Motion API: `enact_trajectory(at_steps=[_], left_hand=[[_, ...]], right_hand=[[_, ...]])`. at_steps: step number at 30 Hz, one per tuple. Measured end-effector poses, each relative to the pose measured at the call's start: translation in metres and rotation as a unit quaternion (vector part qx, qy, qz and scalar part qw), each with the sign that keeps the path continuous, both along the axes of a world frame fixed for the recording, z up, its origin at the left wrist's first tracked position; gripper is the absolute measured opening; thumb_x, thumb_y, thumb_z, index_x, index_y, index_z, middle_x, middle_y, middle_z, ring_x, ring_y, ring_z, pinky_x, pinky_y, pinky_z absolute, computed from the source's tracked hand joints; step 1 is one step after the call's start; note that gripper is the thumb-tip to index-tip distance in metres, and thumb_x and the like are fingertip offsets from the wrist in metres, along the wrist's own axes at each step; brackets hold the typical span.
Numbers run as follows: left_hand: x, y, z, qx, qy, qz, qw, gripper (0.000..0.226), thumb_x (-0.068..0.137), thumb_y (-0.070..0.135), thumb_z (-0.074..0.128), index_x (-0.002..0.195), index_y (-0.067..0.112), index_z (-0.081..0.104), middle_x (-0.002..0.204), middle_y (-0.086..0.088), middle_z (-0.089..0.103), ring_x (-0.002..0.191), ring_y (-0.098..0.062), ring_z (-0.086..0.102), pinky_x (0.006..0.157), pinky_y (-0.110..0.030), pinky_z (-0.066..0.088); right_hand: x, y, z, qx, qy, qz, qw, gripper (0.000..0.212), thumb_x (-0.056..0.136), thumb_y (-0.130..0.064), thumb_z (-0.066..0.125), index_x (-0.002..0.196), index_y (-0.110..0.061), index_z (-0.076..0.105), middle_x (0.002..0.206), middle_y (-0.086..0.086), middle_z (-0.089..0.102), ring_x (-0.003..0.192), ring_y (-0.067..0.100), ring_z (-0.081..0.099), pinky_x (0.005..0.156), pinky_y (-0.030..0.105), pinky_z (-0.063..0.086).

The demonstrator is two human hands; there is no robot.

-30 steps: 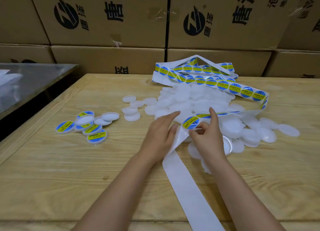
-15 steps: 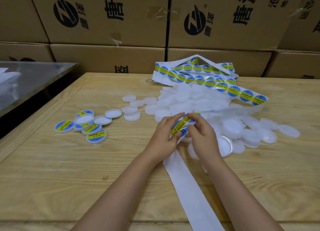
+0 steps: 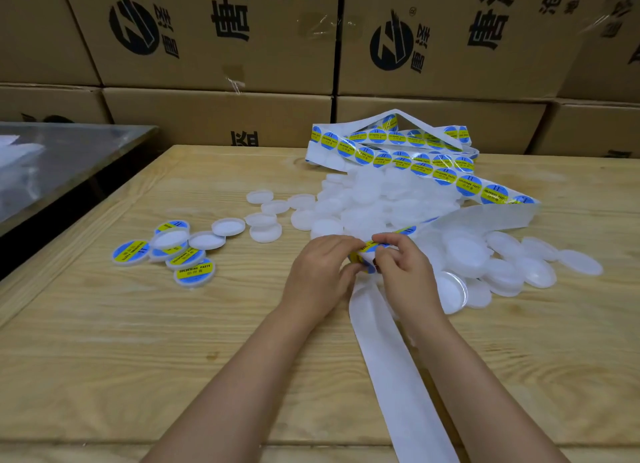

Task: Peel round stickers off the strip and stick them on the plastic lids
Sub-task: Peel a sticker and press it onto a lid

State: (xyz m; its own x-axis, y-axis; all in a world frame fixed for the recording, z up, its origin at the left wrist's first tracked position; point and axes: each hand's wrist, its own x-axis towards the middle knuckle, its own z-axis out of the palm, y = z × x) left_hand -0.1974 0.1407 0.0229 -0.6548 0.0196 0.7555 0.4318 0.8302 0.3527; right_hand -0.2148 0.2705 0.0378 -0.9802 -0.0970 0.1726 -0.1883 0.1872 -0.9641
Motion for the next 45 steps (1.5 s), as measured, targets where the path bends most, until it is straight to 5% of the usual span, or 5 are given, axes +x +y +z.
enact_trajectory(at_steps=[17, 25, 37, 40, 45], left_hand=[[-0.003, -0.021, 0.005, 0.355, -0.115, -0.064, 0.926, 0.022, 0.078, 0.002, 0.071, 0.073, 0.022, 0.064, 0.083, 0.017, 0.067, 0.092, -0.007, 0.063, 0.084, -0.023, 0.049], [-0.003, -0.03, 0.007, 0.458, -0.145, -0.071, 0.874, 0.018, 0.083, 0.004, 0.067, 0.076, 0.019, 0.061, 0.074, 0.01, 0.063, 0.069, -0.006, 0.057, 0.073, -0.033, 0.047], [-0.006, -0.028, 0.003, 0.416, -0.15, -0.076, 0.894, 0.038, 0.091, 0.01, 0.058, 0.125, 0.026, 0.05, 0.111, 0.006, 0.063, 0.088, -0.004, 0.058, 0.078, -0.017, 0.046], [-0.011, -0.054, -0.007, 0.204, -0.162, 0.147, 0.954, 0.047, 0.092, 0.014, 0.051, 0.138, 0.018, 0.042, 0.126, -0.001, 0.057, 0.111, -0.017, 0.052, 0.094, -0.028, 0.036], [-0.013, -0.086, -0.02, -0.03, -0.256, 0.355, 0.898, 0.032, 0.088, 0.014, 0.046, 0.119, 0.01, 0.057, 0.121, -0.01, 0.059, 0.117, -0.03, 0.047, 0.102, -0.038, 0.024]], right_hand=[[-0.009, 0.008, -0.001, -0.014, -0.003, -0.102, 0.995, 0.022, 0.085, -0.008, 0.047, 0.088, -0.028, 0.056, 0.059, -0.005, 0.068, 0.053, 0.005, 0.059, 0.055, 0.016, 0.044], [-0.004, 0.01, 0.004, 0.275, 0.107, -0.152, 0.943, 0.023, 0.089, -0.027, 0.054, 0.11, -0.025, 0.062, 0.07, 0.001, 0.063, 0.074, 0.027, 0.059, 0.065, 0.037, 0.047], [0.001, 0.0, 0.005, -0.022, 0.087, -0.026, 0.996, 0.019, 0.086, -0.014, 0.065, 0.073, -0.027, 0.062, 0.048, -0.015, 0.044, 0.049, 0.001, 0.041, 0.048, 0.009, 0.032], [-0.001, 0.001, 0.004, -0.054, 0.092, -0.037, 0.994, 0.02, 0.086, -0.013, 0.064, 0.072, -0.027, 0.061, 0.049, -0.016, 0.046, 0.049, 0.0, 0.041, 0.049, 0.008, 0.033], [-0.002, 0.0, 0.004, -0.068, 0.089, -0.047, 0.993, 0.021, 0.086, -0.013, 0.065, 0.072, -0.028, 0.061, 0.053, -0.018, 0.052, 0.051, -0.002, 0.044, 0.05, 0.007, 0.035]])
